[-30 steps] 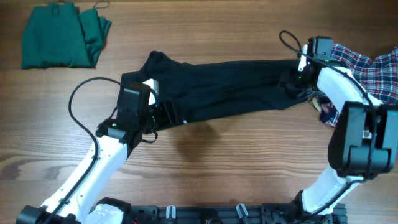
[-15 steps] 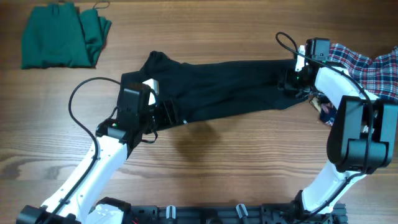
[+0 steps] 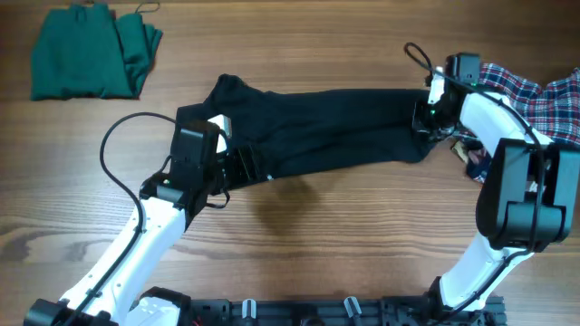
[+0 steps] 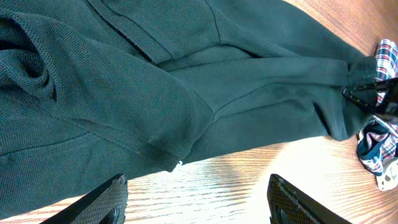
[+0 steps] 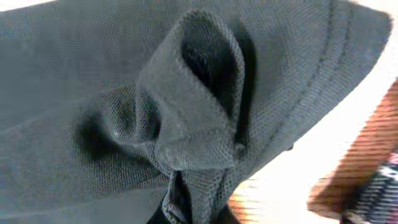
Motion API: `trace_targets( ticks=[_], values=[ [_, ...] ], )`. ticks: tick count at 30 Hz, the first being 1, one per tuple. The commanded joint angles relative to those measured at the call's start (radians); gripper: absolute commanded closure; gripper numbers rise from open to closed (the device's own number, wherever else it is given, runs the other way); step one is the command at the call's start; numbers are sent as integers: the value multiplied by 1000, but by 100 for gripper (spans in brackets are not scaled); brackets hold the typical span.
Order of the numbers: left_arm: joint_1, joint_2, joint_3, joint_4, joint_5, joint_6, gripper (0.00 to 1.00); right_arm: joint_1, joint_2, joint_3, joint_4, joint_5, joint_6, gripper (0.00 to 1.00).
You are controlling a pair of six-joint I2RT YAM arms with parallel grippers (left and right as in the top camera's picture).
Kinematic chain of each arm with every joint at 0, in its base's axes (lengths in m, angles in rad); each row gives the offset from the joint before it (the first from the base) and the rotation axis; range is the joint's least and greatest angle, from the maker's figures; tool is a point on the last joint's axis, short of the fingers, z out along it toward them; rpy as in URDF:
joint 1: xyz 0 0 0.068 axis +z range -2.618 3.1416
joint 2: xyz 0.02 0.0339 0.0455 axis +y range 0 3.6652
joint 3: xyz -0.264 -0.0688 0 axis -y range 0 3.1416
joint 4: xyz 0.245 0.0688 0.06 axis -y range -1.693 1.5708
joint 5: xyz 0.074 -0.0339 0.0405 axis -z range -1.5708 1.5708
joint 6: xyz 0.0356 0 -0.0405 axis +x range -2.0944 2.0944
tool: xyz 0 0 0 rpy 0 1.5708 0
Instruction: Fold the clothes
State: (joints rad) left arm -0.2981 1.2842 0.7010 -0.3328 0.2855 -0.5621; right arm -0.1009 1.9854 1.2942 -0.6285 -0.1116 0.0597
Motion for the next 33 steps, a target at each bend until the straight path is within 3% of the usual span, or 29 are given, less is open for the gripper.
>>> trace_targets(
  ticks=[1, 12, 25, 31, 32, 33],
  values=[
    [8, -10, 16, 3, -10, 8, 28, 24, 17, 97, -66, 68, 23, 96],
    [8, -10, 16, 0, -10, 8, 28, 193, 11, 161, -137, 203, 82, 96],
    [8, -10, 16, 0, -10, 8, 28, 400, 11, 162, -211, 212, 165, 96],
    [8, -10, 16, 0, -10, 8, 28, 492, 11, 162, -217, 211, 324, 96],
    [8, -10, 16, 0, -10, 8, 28, 510, 11, 162, -210, 209, 359, 95],
    [8, -10, 16, 0, -9, 8, 28, 531, 11, 162, -192, 196, 372, 68]
  ],
)
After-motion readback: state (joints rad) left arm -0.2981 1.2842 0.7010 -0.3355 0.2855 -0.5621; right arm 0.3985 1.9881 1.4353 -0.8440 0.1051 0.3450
